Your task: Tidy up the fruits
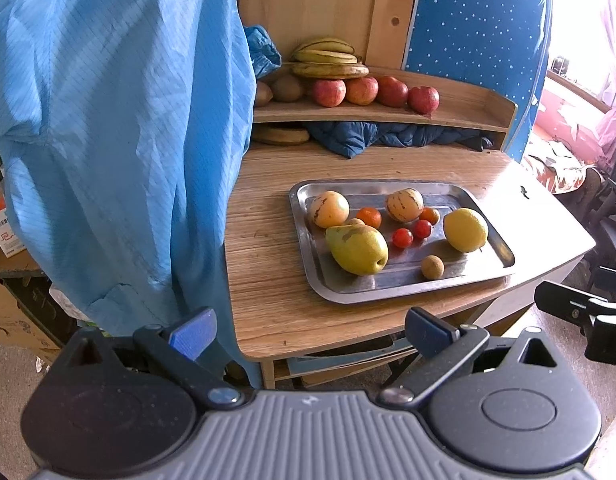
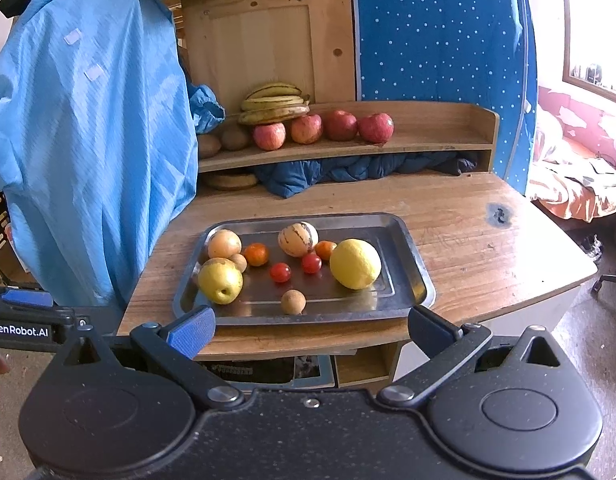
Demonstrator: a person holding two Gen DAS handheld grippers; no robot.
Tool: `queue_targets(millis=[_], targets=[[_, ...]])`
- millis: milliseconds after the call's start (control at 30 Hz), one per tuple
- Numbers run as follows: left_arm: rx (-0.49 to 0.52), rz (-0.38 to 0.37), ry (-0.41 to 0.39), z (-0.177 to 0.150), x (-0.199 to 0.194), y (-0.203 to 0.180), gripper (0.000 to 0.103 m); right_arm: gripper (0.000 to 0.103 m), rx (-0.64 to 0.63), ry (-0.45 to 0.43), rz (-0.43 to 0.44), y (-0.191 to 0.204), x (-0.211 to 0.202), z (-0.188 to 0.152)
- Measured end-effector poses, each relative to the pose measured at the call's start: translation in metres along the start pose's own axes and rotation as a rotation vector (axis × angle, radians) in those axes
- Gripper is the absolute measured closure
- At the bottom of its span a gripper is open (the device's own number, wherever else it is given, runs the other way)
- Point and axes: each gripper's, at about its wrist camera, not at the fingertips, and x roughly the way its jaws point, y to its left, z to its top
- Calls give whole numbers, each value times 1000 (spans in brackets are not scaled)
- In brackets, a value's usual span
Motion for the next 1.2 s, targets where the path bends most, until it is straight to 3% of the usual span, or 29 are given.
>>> queue_targets(millis=[1200], targets=[[-1, 0, 2, 0, 0, 1, 1, 1, -4, 23, 6, 5, 5, -4]])
